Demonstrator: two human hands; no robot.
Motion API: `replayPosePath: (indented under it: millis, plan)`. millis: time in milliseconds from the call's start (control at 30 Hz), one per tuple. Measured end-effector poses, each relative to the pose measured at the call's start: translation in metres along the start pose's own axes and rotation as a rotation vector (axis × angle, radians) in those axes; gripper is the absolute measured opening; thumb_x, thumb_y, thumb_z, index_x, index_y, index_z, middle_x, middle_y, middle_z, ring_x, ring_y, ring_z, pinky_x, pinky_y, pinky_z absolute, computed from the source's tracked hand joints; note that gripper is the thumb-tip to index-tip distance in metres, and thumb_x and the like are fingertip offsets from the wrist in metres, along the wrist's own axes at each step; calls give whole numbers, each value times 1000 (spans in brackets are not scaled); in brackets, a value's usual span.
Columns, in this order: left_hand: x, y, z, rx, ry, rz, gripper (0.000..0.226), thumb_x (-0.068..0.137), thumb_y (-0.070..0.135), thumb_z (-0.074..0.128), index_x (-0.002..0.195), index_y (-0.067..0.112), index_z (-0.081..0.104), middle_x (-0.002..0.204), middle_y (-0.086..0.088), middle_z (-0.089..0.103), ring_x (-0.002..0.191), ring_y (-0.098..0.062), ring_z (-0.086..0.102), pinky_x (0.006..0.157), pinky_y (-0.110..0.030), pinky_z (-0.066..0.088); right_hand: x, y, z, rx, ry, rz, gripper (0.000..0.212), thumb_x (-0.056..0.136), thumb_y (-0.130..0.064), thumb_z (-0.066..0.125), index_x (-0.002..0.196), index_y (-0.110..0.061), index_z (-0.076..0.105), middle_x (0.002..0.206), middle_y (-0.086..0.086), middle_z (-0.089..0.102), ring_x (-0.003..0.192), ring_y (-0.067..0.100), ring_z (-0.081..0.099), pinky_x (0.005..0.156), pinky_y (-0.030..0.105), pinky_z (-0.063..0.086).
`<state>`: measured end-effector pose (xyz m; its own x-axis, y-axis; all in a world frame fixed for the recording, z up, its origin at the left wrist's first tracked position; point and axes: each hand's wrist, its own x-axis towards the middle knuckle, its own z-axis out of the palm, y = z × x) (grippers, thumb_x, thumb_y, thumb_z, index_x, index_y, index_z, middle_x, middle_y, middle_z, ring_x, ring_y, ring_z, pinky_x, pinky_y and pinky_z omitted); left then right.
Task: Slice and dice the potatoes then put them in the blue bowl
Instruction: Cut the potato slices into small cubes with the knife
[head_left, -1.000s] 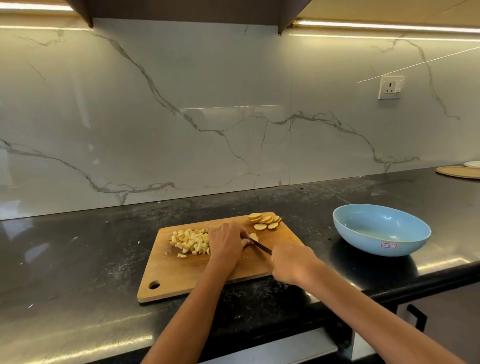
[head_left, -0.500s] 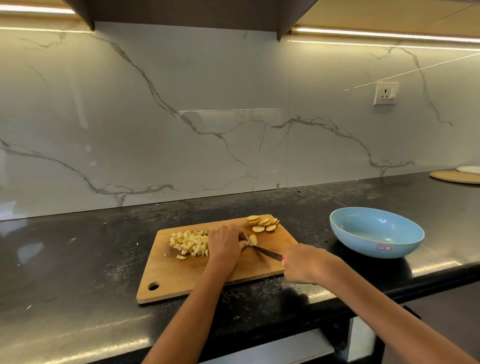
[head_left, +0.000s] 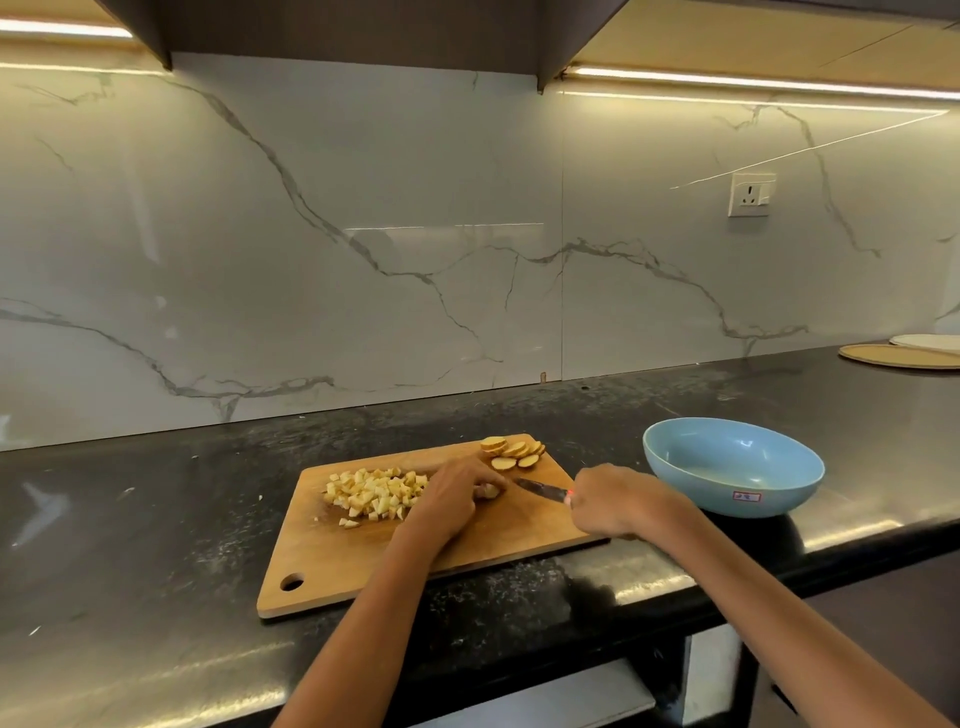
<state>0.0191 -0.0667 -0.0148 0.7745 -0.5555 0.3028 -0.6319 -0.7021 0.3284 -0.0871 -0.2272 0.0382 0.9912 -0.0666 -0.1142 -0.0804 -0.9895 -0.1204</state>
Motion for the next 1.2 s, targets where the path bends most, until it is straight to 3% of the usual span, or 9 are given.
replayPosePath:
  millis: [100,267,467,600,733,900,1000,1100,1200]
  plan:
    - [-1,-4,-3,-45,61,-51,28,93,9,52,116,17,64,122,-4,59,110,-16,52,92,-20,38,3,-4,7,30,29,36,32,98,-26,37,112,-6,57,83,4,51,85,21,54,75,31,42]
    - [-6,-6,-4,-134,91,-90,27,88,16,61,115,12,65,115,-5,65,99,-11,57,87,-17,41,2,-14,22,117,98,70,31,99,-29,34,107,-11,57,108,8,61,99,24,59,77,32,41]
    - [-8,-3,0,-101,180,-116,25,87,20,63,110,12,67,108,-3,67,94,-10,59,87,-20,46,-4,-27,36,176,113,81,30,100,-27,35,113,-12,57,112,5,60,103,21,57,80,29,40]
    - [-8,-1,4,-98,241,-147,19,85,20,65,102,13,70,101,-2,69,88,-7,57,81,-17,44,-3,-36,38,183,115,100,32,98,-27,37,118,-12,57,115,6,61,106,22,58,91,35,47]
    - [-8,1,7,-125,263,-186,16,86,17,64,100,12,71,99,-2,69,85,-5,55,77,-17,40,-6,-42,34,201,118,98,30,99,-26,38,117,-11,57,112,6,61,103,20,58,83,30,44]
    - [-6,2,8,-121,250,-200,14,86,14,63,98,11,71,99,-3,69,84,-6,55,78,-18,42,-2,-49,31,234,53,88,27,98,-23,41,112,-8,59,100,7,61,96,19,58,80,29,45]
    - [-5,3,8,-103,226,-200,14,87,12,62,98,9,71,100,-3,69,82,-6,55,76,-18,43,4,-52,27,283,-28,84,22,97,-19,38,103,-9,57,79,4,51,77,17,54,64,26,41]
    - [-3,3,5,-101,187,-196,15,86,11,63,98,8,72,100,-4,70,84,-11,60,78,-23,49,9,-54,15,347,-128,114,18,96,-15,32,93,-6,47,70,5,45,51,12,41,46,21,33]
    - [-2,2,7,-99,184,-209,14,86,13,64,96,9,73,96,-4,70,81,-11,60,76,-25,51,7,-54,11,352,-162,114,13,94,-12,32,100,-8,43,70,5,43,49,11,36,44,20,31]
